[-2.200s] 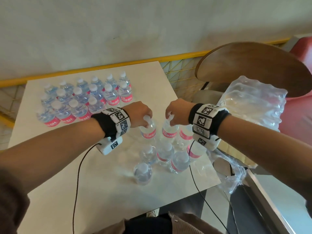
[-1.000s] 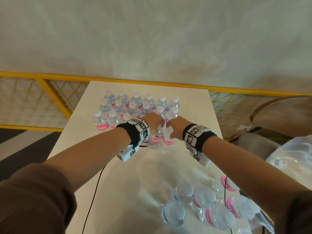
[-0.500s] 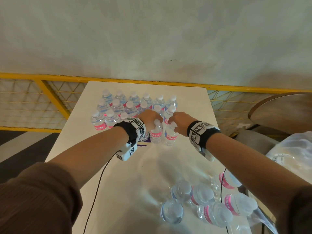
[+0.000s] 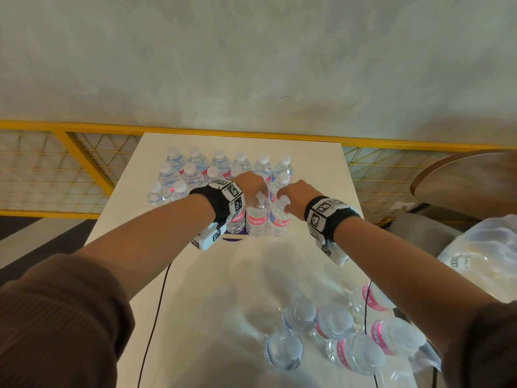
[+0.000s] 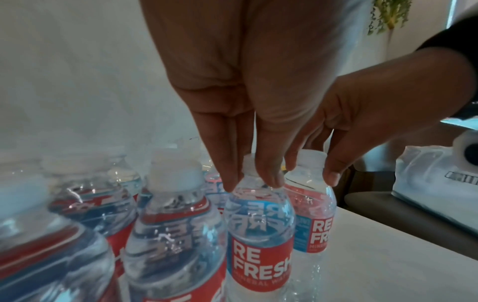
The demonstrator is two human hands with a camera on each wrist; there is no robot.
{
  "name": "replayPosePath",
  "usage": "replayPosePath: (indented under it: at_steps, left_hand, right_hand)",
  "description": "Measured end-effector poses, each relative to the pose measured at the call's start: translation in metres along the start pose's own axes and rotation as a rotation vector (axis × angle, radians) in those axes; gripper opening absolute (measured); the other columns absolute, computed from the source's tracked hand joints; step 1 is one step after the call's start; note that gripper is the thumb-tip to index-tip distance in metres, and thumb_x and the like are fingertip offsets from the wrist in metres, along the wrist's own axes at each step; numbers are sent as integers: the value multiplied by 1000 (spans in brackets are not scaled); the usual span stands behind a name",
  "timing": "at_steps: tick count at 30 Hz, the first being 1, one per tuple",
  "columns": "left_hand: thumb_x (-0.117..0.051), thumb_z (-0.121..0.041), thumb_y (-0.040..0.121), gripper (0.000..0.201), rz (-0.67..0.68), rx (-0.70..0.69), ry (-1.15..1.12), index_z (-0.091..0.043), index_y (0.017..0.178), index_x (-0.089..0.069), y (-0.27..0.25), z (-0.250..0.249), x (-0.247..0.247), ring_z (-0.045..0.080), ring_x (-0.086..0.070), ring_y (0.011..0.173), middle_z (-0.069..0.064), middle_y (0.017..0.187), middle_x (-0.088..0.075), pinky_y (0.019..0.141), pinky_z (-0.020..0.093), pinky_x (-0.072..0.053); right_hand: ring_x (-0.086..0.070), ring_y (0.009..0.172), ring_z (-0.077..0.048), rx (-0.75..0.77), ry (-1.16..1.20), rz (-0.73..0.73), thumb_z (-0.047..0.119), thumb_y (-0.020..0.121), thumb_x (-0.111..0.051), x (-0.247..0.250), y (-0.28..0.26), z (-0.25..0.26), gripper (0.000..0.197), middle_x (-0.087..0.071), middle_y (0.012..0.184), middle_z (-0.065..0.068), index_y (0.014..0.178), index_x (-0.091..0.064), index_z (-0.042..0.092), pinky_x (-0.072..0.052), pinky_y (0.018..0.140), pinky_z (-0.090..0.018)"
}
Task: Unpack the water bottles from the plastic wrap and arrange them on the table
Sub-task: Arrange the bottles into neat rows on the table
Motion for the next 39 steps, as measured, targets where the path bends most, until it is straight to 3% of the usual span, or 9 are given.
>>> replayPosePath:
  at_steps: [5, 8, 12, 20, 25, 28, 31, 35, 39]
  left_hand:
    - [-51, -8, 88, 14, -6, -20, 55, -9, 77, -61, -2, 1, 3, 21, -46, 72, -2, 66, -48, 70, 26, -33]
    - [-52, -12, 89, 13, -22, -25, 53, -7, 86, -63, -3, 2, 3, 22, -50, 77, 2, 75, -56, 71, 26, -34]
    - [-63, -23, 87, 23, -15, 2, 25, -12, 107, -64, 0, 1, 1, 27, -59, 100, 6, 106, -65, 77, 27, -38]
    - [-65, -23, 85, 17, -22, 44, 72, -7, 88, -64, 5, -4, 2, 29, -64, 94, 11, 96, -68, 72, 29, -43]
    - [-60, -31, 88, 43, -36, 57, 160, -11, 125, -53, -6, -5, 1, 29, -58, 108, 8, 118, -57, 86, 37, -50]
    - [-57, -34, 90, 50, -234, -86, 186, -15, 134, -43, -18, -32, 10, 27, -48, 118, 6, 133, -41, 83, 38, -48]
    - [-55, -36, 91, 44, -316, -297, 51, -19, 132, -48, -26, -79, 14, 24, -48, 117, 3, 132, -43, 87, 41, -49]
    - [-56, -36, 91, 41, -103, -445, -68, -23, 130, -49, -23, -149, 2, 18, -53, 116, -3, 131, -46, 96, 32, -43]
    - [-58, -34, 90, 53, 67, -598, 60, -21, 139, -41, -20, -207, -20, 18, -45, 128, 0, 144, -42, 104, 30, -36]
  right_hand:
    - [-61, 101, -29, -1, -8, 4, 11, 91, -53, 2, 1, 4, 30, -63, 113, -11, 120, -61, 14, -49, 86, -31]
    - [-60, 105, -29, -9, 11, -5, 13, 90, -57, 3, 3, 3, 35, -61, 117, -10, 125, -58, 17, -48, 86, -30]
    - [-60, 107, -29, -20, 5, 8, 15, 88, -62, 3, 2, 3, 40, -60, 119, -11, 127, -56, 18, -48, 85, -29]
    - [-59, 109, -27, -6, -14, 24, 17, 88, -63, 5, 0, 5, 41, -60, 120, -10, 128, -55, 17, -47, 86, -28]
    - [-53, 119, -27, -52, -14, 93, 31, 82, -69, 20, -24, -7, 61, -53, 133, -7, 137, -43, 21, -45, 99, -36]
    - [-50, 121, -24, -92, 22, 100, 34, 82, -69, 49, -55, -28, 55, -54, 131, -5, 132, -50, 19, -40, 98, -31]
    - [-56, 110, -21, -145, 85, 9, 34, 80, -70, 84, -89, -49, 44, -63, 118, -1, 121, -60, 20, -41, 90, -28]
    - [-58, 96, -15, -208, 110, -3, 31, 81, -70, 94, -138, -68, 38, -66, 104, 5, 117, -62, 21, -41, 82, -24]
    - [-60, 86, -13, -306, 126, 103, 24, 82, -67, 64, -183, -89, 29, -72, 98, 0, 111, -66, 19, -47, 78, -25]
Point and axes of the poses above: each hand's wrist, its own y-axis towards the middle knuckle, its own x-axis out of the back of the hand, z = x × y, the point moved 4 cm from there along y, towards the middle knuckle
